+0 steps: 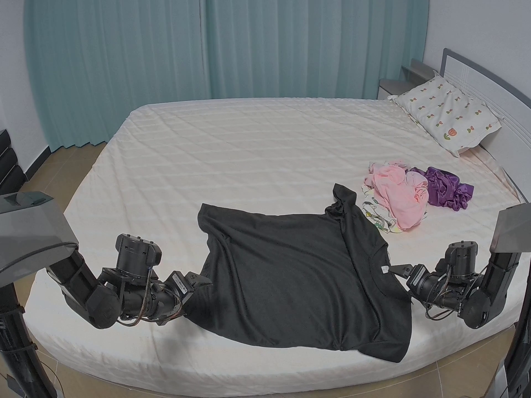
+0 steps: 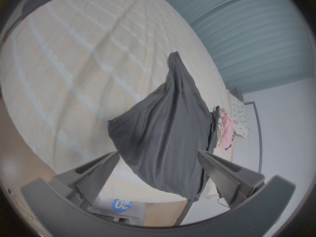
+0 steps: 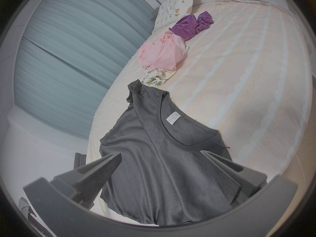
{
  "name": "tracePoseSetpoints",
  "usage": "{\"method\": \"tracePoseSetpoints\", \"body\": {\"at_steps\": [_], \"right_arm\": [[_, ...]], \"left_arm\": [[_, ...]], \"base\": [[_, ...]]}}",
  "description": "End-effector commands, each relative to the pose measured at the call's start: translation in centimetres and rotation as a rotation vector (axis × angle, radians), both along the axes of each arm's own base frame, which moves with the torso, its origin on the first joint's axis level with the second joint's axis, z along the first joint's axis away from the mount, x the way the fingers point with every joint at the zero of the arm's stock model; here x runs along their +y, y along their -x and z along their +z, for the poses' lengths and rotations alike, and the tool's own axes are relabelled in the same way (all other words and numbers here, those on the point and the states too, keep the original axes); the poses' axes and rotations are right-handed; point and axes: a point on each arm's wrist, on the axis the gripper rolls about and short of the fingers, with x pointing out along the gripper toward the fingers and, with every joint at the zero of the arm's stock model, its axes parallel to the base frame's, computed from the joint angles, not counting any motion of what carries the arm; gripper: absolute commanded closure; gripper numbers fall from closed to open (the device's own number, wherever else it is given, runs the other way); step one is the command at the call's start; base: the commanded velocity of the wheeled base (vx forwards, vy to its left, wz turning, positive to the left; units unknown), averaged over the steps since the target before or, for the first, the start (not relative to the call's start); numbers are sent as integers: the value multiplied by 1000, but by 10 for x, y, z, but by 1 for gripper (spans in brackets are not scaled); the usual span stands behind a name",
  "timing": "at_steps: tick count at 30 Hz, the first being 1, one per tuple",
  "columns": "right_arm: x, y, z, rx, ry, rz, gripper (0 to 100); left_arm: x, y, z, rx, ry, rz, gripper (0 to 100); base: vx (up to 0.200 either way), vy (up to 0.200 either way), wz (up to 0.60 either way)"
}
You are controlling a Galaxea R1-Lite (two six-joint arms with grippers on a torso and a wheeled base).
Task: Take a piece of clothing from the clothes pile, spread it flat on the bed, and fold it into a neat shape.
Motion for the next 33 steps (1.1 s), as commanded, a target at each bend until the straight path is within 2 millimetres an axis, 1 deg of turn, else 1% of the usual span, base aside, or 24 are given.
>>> {"method": "tracePoseSetpoints", "body": {"at_steps": [1,6,11,14,18,19,22,25,29,32,33], "right_arm": [[0,0,0,1,0,2,0],[0,0,0,1,1,1,0],[0,0,0,1,1,1,0],[0,0,-1,3,1,1,0],[1,0,-3,9,1,2,0],[0,0,-3,9,1,1,0],[2,0,-3,7,2,6,0],[2,0,-3,7,2,8,0],[2,0,-3,9,1,7,0],[3,0,-4,9,1,8,0],[3,0,-4,10,2,8,0]], "left_arm": [[-1,-1,0,0,5,3,0],[0,-1,0,-8,-9,12,0],[11,-5,-2,-15,-52,51,0],[17,-6,-16,-3,-149,35,0],[25,-10,-37,28,-274,61,0],[26,-11,-37,29,-278,62,0],[34,-9,-47,46,-375,52,0],[37,-10,-50,53,-401,57,0],[41,-19,-63,69,-433,90,0],[43,-29,-67,58,-454,129,0],[43,-30,-67,58,-455,130,0]], "base": [[0,-200,0],[0,-200,0],[0,0,0],[0,0,0],[0,0,0],[0,0,0],[0,0,0],[0,0,0],[0,0,0],[0,0,0],[0,0,0]]}}
